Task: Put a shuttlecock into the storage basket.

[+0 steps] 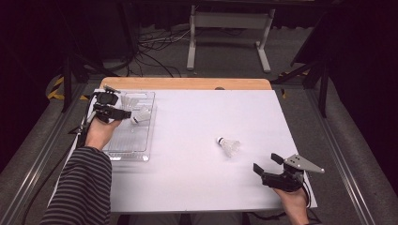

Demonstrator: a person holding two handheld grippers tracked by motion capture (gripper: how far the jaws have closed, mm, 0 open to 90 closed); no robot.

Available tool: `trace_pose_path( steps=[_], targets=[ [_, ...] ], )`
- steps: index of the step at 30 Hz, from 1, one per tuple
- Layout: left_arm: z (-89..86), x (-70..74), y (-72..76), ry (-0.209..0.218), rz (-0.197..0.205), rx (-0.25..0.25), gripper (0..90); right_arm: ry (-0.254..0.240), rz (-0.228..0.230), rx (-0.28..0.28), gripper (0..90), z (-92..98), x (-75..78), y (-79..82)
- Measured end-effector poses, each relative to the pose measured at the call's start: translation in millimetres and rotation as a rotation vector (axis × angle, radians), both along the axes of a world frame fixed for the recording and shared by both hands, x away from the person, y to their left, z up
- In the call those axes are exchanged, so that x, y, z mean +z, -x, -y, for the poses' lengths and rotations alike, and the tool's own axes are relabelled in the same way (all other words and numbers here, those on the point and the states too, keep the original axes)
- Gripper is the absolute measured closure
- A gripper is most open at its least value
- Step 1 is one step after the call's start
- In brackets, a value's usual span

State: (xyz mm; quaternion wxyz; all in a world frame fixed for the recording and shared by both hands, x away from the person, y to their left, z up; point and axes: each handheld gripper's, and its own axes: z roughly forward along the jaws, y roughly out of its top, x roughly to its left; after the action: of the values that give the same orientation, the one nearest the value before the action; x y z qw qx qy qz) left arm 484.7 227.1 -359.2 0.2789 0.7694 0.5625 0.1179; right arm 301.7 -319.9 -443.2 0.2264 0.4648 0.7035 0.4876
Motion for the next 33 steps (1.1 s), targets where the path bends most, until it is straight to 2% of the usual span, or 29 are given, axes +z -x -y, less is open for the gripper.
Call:
trace_pose_path(
  steps=[9,19,33],
  targets=[
    [0.3,-7.3,-15.0,-0.016,-0.041,0.028,65.1,-0.003,-0.002,0.002,11.4,0.1,-0.4,-0.7],
    [-4.2,-17.9,-25.3,-0.035,-0.084,0.069,65.0,-0.003,0.001,0.002,11.4,0.0,0.0,-0.2],
    [-2.0,-25.4,-31.2,-0.057,-0.107,0.074,64.7,-0.004,0.001,0.003,11.3,0.0,0.2,-0.1]
  ],
)
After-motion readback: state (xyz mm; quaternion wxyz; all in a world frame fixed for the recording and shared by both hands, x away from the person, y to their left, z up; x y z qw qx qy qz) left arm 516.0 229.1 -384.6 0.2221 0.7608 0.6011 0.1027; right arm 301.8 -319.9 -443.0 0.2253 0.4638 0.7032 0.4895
